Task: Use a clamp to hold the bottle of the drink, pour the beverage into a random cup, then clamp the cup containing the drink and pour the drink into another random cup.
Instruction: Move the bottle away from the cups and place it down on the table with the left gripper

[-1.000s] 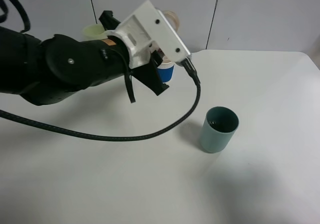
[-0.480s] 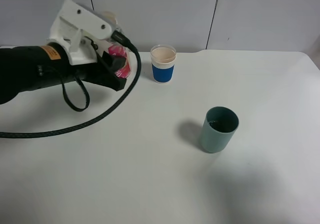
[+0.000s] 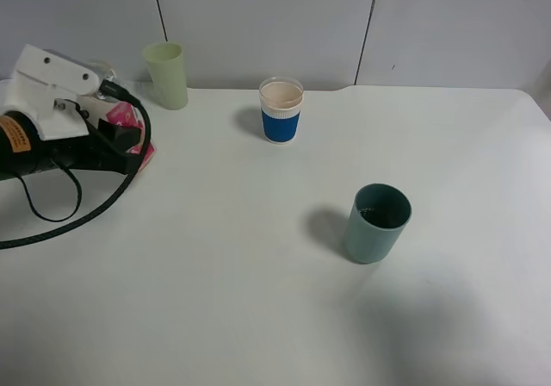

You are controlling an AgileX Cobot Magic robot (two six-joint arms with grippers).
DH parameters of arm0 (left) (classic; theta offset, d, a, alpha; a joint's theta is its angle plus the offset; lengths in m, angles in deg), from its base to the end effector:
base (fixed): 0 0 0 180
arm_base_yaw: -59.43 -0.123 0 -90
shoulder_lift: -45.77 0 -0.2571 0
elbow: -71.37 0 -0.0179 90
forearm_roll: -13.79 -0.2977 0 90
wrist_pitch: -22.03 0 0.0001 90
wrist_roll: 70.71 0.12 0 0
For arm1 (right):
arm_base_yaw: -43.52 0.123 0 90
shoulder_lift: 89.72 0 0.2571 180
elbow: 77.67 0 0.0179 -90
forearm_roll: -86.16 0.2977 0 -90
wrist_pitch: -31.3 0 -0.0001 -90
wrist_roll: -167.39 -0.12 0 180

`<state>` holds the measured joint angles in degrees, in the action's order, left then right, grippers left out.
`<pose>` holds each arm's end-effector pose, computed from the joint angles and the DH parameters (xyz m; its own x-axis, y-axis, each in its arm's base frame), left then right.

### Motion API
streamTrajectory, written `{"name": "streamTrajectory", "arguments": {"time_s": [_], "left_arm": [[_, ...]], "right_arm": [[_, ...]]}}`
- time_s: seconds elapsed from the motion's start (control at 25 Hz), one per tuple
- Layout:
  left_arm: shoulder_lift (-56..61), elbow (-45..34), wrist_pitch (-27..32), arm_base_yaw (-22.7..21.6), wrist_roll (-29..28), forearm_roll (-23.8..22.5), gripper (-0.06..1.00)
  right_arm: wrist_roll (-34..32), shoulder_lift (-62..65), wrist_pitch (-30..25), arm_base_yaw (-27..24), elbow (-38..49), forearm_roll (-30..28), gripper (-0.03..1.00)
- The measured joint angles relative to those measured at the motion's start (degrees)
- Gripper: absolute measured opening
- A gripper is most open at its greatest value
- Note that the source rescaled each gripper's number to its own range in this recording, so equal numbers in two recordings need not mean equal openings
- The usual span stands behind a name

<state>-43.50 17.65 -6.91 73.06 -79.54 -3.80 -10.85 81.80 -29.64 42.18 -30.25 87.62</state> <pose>0.2851 -0.0872 0.1025 -0.3689 0.2078 -0.9060 0.4074 0.9122 0.0434 0.0892 0.0006 0.2884 -0.4512 -0.0078 -0.8924 -0.0048 1.0000 -0.0063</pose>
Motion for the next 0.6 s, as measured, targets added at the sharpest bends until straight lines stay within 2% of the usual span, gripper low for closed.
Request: {"name": "streamTrajectory", "arguments": {"time_s": [0.08,0.28,0.44,0.6], "left_arm": [[0.00,-1.69,-3.84,-2.34,-0.19,-0.66,0.00],[-1.03,-3.58,-6.03,-6.14,-0.24,-3.73,0.00],[-4.36,-4.00,-7.12,-6.98,-0.24,-6.71,0.00],[-8.30,-4.00,-10.70,-7.02,-0.24,-7.31,0.00]], "right_arm": [[0.00,0.00,0.00,0.00,0.00,0.00,0.64],[0.00,0.00,0.00,0.00,0.00,0.00,0.64],[0.00,0.00,0.00,0.00,0.00,0.00,0.64],[0.00,0.00,0.00,0.00,0.00,0.00,0.64]]}}
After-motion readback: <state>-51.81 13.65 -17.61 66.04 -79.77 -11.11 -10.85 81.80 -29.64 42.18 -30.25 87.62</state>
